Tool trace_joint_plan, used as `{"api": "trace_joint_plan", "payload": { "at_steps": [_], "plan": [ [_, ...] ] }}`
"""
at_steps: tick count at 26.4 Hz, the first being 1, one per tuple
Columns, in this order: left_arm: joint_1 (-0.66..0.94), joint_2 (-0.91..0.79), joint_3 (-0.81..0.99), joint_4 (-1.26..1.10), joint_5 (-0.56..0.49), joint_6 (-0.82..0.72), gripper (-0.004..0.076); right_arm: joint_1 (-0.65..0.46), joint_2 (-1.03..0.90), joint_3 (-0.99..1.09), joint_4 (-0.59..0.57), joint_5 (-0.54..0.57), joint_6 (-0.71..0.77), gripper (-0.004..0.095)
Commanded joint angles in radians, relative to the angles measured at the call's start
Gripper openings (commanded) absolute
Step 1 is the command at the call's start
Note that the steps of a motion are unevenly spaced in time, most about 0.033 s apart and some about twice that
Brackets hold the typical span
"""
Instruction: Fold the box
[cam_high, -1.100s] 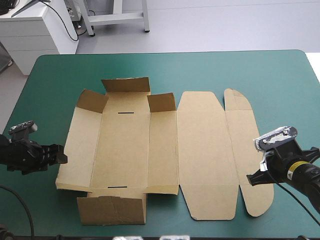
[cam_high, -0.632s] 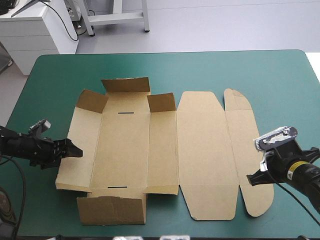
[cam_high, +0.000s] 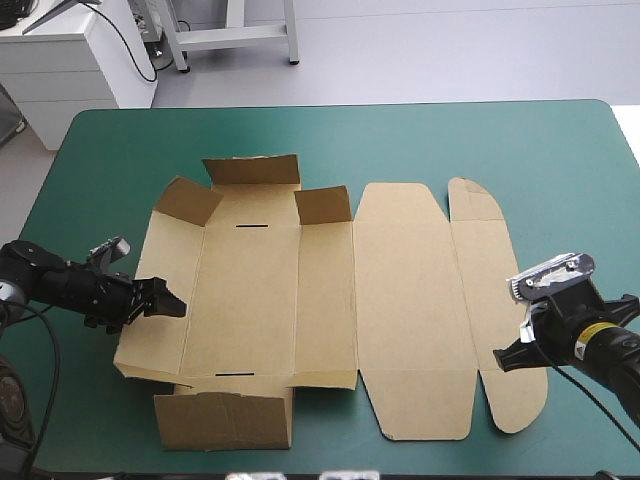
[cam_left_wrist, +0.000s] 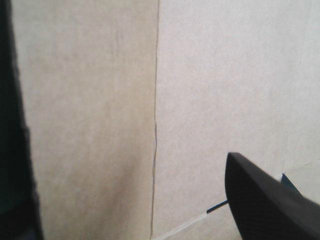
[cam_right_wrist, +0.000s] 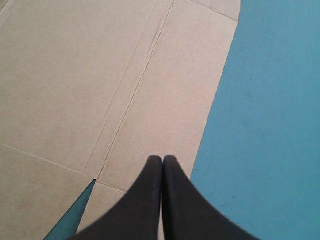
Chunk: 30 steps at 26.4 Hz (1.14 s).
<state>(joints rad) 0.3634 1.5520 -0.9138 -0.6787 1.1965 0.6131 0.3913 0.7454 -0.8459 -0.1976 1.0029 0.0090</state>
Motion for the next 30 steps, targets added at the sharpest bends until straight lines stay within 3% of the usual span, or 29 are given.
{"api": "trace_joint_plan", "payload": {
  "at_steps": [1, 3, 6, 8, 19, 23, 30],
  "plan": [
    [-0.012, -0.03, -0.022, -0.046, 0.101, -0.025, 0.0504, -0.009, -0.005, -0.025, -0.018, -0.051, -0.009, -0.0021],
    [-0.012, -0.03, -0.022, -0.046, 0.101, -0.036, 0.0431, -0.009, -0.005, -0.025, -0.018, -0.051, -0.009, -0.0021],
    [-0.012, -0.03, -0.022, -0.046, 0.101, -0.042, 0.023, -0.009, -0.005, -0.025, -0.018, -0.051, -0.009, -0.0021],
    [-0.012, -0.03, -0.022, -0.046, 0.101, -0.047, 0.0169, -0.009, -0.005, -0.025, -0.018, -0.051, -0.009, -0.0021],
    [-0.012, -0.03, -0.022, -0.046, 0.101, -0.041, -0.0008, -0.009, -0.005, -0.025, -0.018, -0.051, -0.009, -0.0021],
    [-0.012, -0.03, -0.022, -0.071, 0.101, 0.069, -0.0008, -0.009, -0.005, -0.025, -0.018, -0.044, -0.009, -0.0021],
    [-0.07, -0.037, -0.082, 0.0, 0.098, 0.097, -0.0008, -0.009, -0.005, -0.025, -0.02, -0.044, -0.009, -0.0021]
  ]
}}
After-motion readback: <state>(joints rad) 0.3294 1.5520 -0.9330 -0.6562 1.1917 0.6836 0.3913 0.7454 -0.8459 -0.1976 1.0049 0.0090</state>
